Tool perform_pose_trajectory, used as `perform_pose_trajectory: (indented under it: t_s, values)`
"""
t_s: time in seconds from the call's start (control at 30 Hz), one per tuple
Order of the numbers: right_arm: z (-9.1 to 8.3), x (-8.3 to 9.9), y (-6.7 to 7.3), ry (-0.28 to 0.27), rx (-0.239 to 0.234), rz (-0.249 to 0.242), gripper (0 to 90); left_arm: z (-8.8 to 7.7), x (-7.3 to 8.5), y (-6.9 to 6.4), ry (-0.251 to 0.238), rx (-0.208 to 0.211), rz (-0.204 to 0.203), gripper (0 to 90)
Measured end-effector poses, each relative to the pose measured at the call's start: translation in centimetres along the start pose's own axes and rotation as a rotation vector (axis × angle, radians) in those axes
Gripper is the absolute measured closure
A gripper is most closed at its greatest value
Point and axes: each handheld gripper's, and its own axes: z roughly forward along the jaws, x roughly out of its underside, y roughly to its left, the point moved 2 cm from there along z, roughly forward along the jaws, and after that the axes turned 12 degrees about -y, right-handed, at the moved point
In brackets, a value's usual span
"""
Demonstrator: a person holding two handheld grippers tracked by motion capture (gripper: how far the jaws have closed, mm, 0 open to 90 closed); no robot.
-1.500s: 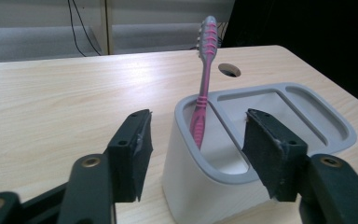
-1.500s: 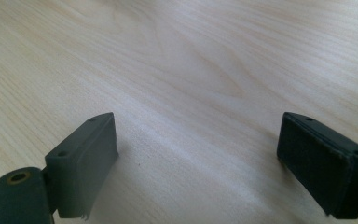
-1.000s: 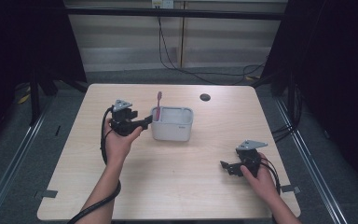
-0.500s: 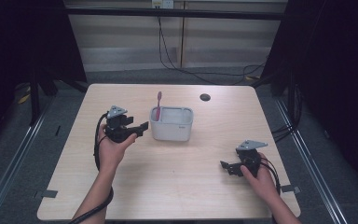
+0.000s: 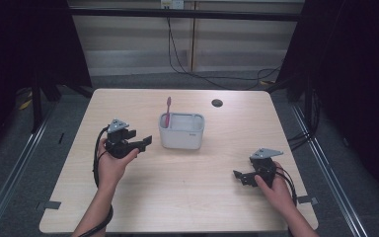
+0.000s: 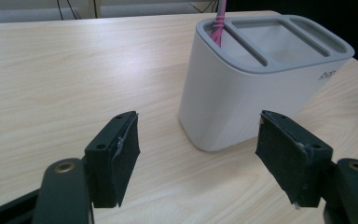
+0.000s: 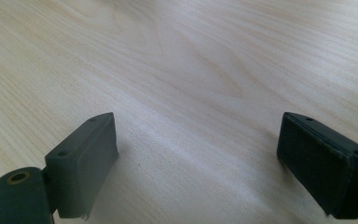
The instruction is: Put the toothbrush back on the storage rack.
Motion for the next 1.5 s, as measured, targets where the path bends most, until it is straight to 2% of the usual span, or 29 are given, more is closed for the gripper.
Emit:
perform_pose_trajectory:
  t_s: [0.43, 0.8, 0.83, 0.97, 1.03, 1.23, 1.5]
  values:
    - [0.0, 0.0, 0.0, -0.001, 0.000, -0.002, 11.5, -0.6, 2.3, 0.8, 0.028, -0.002, 0.016, 29.5]
    - [0.0, 0.0, 0.0, -0.001, 0.000, -0.002, 11.5, -0.9, 4.1, 1.5, 0.086, -0.010, 0.034, 28.9]
    - [0.0, 0.0, 0.0, -0.001, 0.000, -0.002, 11.5, -0.9, 4.4, 1.5, 0.097, -0.006, 0.046, 28.7]
    - [0.0, 0.0, 0.0, -0.001, 0.000, -0.002, 11.5, -0.9, 4.9, 1.5, 0.113, 0.011, 0.068, 27.8]
    - [0.0, 0.0, 0.0, -0.001, 0.000, -0.002, 11.5, -0.9, 5.1, 1.5, 0.122, 0.018, 0.063, 27.4]
    - [0.0, 0.0, 0.0, -0.001, 0.000, -0.002, 11.5, -0.9, 5.6, 1.8, 0.155, 0.018, 0.079, 27.0]
    - [0.0, 0.0, 0.0, -0.002, 0.000, -0.003, 11.5, -1.1, 6.2, 2.3, 0.180, 0.012, 0.080, 26.6]
